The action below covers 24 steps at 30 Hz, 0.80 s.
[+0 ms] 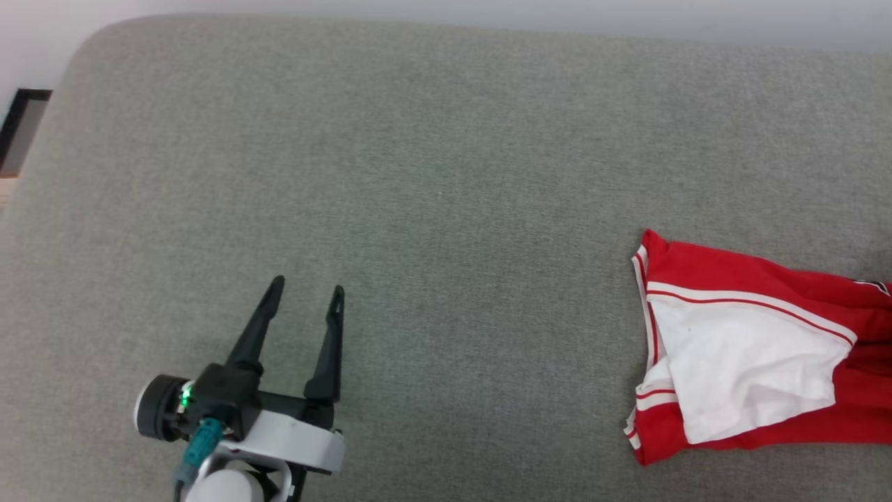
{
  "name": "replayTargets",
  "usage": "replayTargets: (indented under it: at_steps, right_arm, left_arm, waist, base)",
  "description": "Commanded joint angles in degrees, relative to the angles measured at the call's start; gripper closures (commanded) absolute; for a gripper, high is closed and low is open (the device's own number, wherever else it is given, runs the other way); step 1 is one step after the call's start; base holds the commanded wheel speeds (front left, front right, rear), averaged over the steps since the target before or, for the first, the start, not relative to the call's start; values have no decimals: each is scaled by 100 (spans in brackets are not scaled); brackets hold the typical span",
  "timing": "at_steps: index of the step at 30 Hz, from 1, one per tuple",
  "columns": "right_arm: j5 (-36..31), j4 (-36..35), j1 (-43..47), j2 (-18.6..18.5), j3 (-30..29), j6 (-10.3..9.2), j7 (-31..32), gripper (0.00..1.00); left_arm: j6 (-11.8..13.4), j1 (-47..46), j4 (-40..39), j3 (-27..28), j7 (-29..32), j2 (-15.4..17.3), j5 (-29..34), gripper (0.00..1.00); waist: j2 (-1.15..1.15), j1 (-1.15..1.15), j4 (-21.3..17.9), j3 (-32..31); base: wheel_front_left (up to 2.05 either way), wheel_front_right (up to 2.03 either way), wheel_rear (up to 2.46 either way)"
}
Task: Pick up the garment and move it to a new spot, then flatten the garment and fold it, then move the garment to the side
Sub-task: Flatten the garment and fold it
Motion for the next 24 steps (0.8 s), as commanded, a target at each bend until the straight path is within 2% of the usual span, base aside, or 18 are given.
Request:
replayTargets:
  at_steps: [1,12,18,24]
  right_arm:
    - [26,-271,-32,55,236,-7,64,100]
    - [-44,-1104,-468,492,1707,-7,361,100]
    - [-107,-1042,-665,701,2415,-7,364,100]
    - [-247,-727,-770,686,2764,-7,244,100]
  left_arm:
    - [-11,-9,-4,-74,2,3,50,0]
    - [-11,-8,-109,-286,2,-41,-352,0]
    - [-10,-42,-94,-366,2,-33,-507,0]
    - [-10,-72,-55,-393,2,-34,-586,0]
  waist:
    - [0,0,101,-45]
    - [0,0,518,-74]
    - [0,0,714,-57]
    - [0,0,780,-24]
  base:
    - [0,0,0]
    - [0,0,0]
    - [0,0,0]
    - [0,0,0]
